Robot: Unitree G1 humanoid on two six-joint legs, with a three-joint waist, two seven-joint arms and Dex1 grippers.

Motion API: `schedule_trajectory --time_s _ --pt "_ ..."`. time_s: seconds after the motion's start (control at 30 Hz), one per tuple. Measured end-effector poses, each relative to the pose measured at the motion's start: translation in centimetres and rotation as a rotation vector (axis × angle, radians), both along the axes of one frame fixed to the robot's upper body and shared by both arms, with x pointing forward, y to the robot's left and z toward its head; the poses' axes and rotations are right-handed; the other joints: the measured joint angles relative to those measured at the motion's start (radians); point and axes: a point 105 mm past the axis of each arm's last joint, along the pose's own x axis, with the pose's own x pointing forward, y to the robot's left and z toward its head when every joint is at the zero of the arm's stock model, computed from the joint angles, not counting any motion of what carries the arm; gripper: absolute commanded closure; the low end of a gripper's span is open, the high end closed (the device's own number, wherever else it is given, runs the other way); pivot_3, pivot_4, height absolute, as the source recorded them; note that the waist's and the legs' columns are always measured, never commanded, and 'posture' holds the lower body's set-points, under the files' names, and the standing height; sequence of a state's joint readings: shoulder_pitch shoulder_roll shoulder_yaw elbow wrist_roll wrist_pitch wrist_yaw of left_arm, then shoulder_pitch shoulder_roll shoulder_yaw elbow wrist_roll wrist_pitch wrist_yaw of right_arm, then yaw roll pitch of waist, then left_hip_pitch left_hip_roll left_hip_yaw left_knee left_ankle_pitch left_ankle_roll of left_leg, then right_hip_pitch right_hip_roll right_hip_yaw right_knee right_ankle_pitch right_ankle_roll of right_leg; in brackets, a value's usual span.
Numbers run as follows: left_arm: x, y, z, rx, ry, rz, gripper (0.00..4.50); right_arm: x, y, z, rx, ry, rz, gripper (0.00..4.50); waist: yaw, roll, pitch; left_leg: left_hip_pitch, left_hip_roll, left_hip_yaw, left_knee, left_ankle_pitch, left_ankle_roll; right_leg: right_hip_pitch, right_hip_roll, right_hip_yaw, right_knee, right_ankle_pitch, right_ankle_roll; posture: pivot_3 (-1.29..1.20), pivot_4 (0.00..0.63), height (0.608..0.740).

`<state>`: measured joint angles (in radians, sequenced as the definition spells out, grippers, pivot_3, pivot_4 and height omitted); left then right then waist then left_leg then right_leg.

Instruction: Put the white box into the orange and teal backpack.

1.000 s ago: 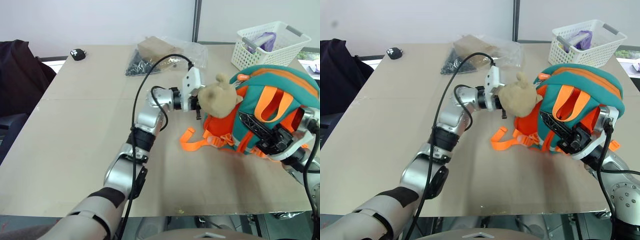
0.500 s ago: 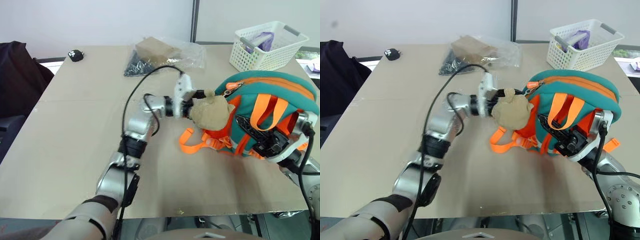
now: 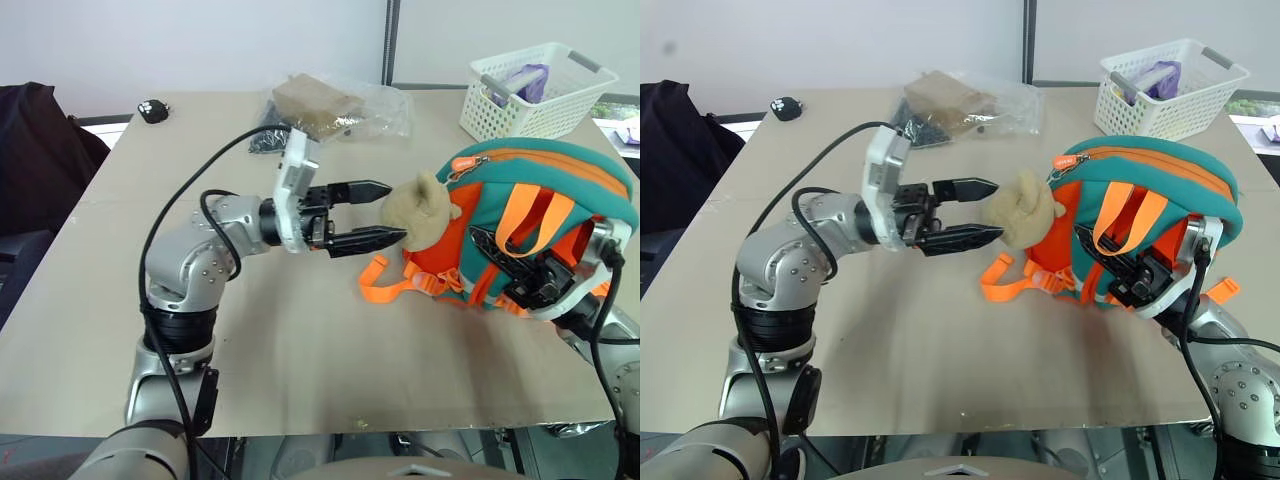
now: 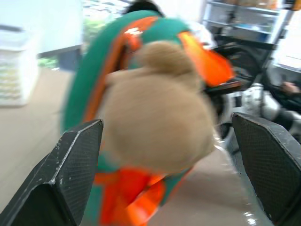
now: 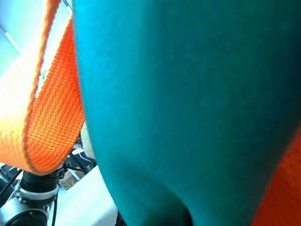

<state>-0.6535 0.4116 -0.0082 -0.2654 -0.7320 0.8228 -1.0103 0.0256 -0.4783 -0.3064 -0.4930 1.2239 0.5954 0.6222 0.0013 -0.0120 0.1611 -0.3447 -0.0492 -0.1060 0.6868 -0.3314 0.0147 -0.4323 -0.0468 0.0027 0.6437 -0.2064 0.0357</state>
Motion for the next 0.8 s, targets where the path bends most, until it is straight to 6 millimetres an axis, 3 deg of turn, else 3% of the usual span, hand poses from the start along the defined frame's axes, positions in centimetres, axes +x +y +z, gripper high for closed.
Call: schedule_trajectory --time_s 0.3,0.4,0.53,0.7,0.8 --pt "1.7 -1.3 -2.1 0.059 0.055 0.037 0.06 0.1 0.1 -0.1 -0.002 -0.003 -0.005 4.50 -0.006 0.000 0.000 0.000 0.000 0.002 0.000 0.000 0.000 0.000 0.000 0.002 0.000 0.000 0.000 0.00 0.150 0.740" --pt "1.8 -1.7 -1.9 0.056 0.051 0.028 0.87 0.1 0.1 -0.2 0.001 -0.003 -0.011 4.50 -0.006 0.000 0.000 0.000 0.000 0.002 0.000 0.000 0.000 0.000 0.000 0.002 0.000 0.000 0.000 0.00 0.150 0.740" --pt "1.7 -1.7 -1.8 0.049 0.050 0.020 2.71 0.1 0.2 -0.4 0.002 0.000 -0.015 4.50 -0.006 0.000 0.000 0.000 0.000 0.002 0.000 0.000 0.000 0.000 0.000 0.002 0.000 0.000 0.000 0.00 0.150 0.740" --pt "2.0 -1.1 -1.5 0.041 0.041 0.040 3.72 0.1 0.3 -0.4 0.003 -0.001 -0.015 4.50 -0.007 0.000 0.000 0.000 0.000 0.002 0.000 0.000 0.000 0.000 0.000 0.002 0.000 0.000 0.000 0.00 0.150 0.740" --pt "2.3 0.0 -1.2 0.101 -0.016 0.065 3.72 0.1 0.3 -0.4 0.002 0.000 -0.013 4.50 -0.012 0.000 0.000 0.000 0.000 0.002 0.000 0.000 0.000 0.000 0.001 0.002 0.000 0.000 0.000 0.00 0.150 0.740"
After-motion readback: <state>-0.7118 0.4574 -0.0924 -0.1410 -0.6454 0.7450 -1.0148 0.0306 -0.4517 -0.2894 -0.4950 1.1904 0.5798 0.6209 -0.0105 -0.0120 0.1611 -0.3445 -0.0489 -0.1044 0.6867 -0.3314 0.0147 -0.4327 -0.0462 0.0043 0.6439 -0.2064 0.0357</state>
